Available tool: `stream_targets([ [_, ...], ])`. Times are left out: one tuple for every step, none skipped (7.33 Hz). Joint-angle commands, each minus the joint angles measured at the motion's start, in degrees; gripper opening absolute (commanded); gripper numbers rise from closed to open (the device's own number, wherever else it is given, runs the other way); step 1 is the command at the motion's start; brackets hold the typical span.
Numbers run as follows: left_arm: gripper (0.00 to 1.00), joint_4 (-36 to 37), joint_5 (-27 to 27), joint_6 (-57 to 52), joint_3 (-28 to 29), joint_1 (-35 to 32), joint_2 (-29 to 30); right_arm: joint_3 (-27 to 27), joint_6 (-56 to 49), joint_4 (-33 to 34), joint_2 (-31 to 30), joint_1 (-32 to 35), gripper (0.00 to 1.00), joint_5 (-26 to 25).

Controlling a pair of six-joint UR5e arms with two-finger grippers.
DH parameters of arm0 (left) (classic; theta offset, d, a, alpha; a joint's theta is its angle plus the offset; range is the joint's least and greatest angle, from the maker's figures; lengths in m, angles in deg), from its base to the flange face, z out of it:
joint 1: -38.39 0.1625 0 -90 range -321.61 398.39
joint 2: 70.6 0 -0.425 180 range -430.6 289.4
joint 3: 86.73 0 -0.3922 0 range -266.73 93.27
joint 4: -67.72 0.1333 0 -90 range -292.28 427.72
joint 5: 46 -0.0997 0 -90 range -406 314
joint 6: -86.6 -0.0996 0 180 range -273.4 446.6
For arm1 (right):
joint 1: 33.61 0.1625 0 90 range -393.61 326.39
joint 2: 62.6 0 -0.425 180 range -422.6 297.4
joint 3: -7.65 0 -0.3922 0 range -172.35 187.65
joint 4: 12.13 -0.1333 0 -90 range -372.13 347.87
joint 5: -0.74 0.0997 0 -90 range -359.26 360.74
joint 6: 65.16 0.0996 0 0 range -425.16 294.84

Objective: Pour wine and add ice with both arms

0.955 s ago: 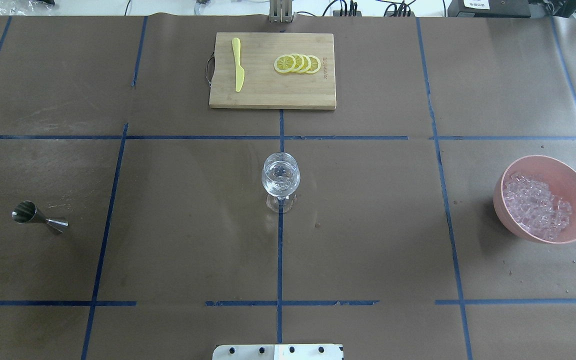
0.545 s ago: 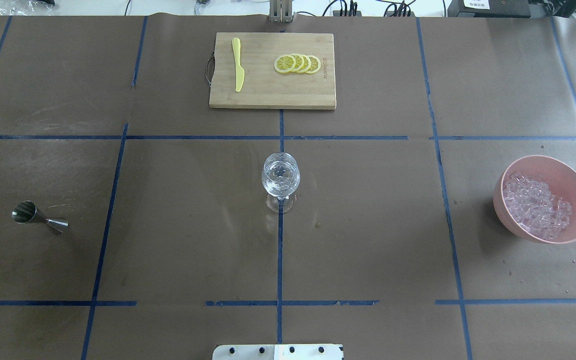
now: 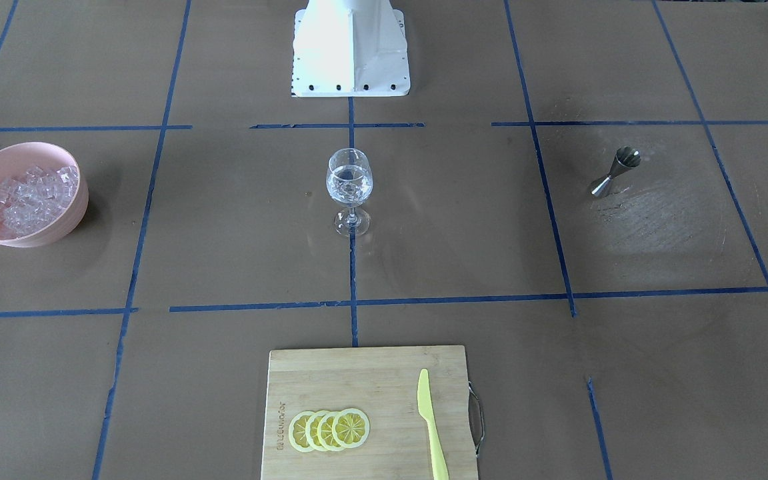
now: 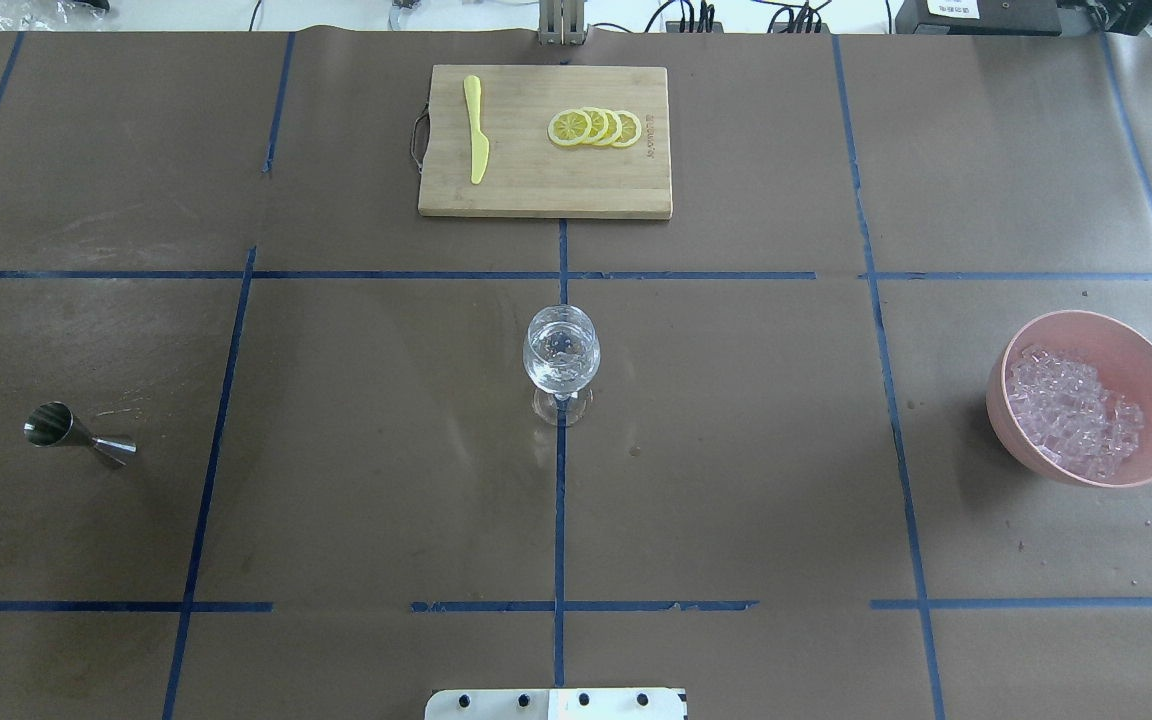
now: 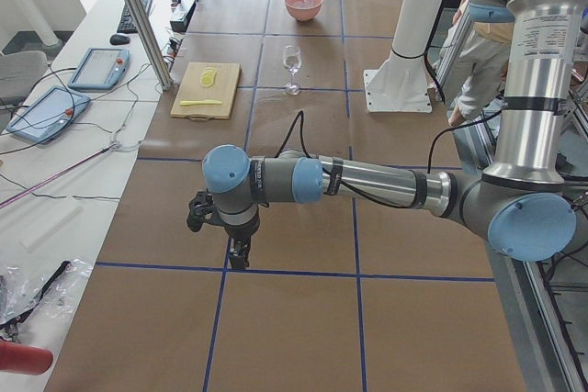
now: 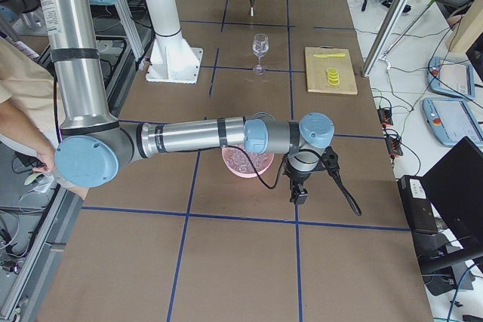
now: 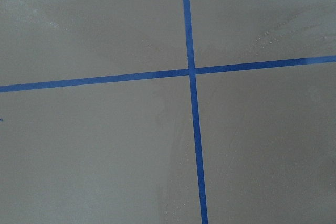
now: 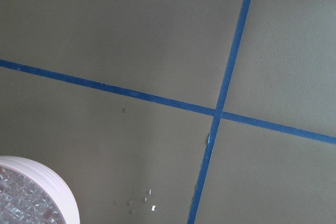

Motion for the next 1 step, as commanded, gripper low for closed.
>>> stream_targets([
  [1.00,0.20,-0.03,-0.09,-0.35,-0.05,1.28,-0.41,0.09,-0.05,0.14,-0.09,1.00,0.22],
])
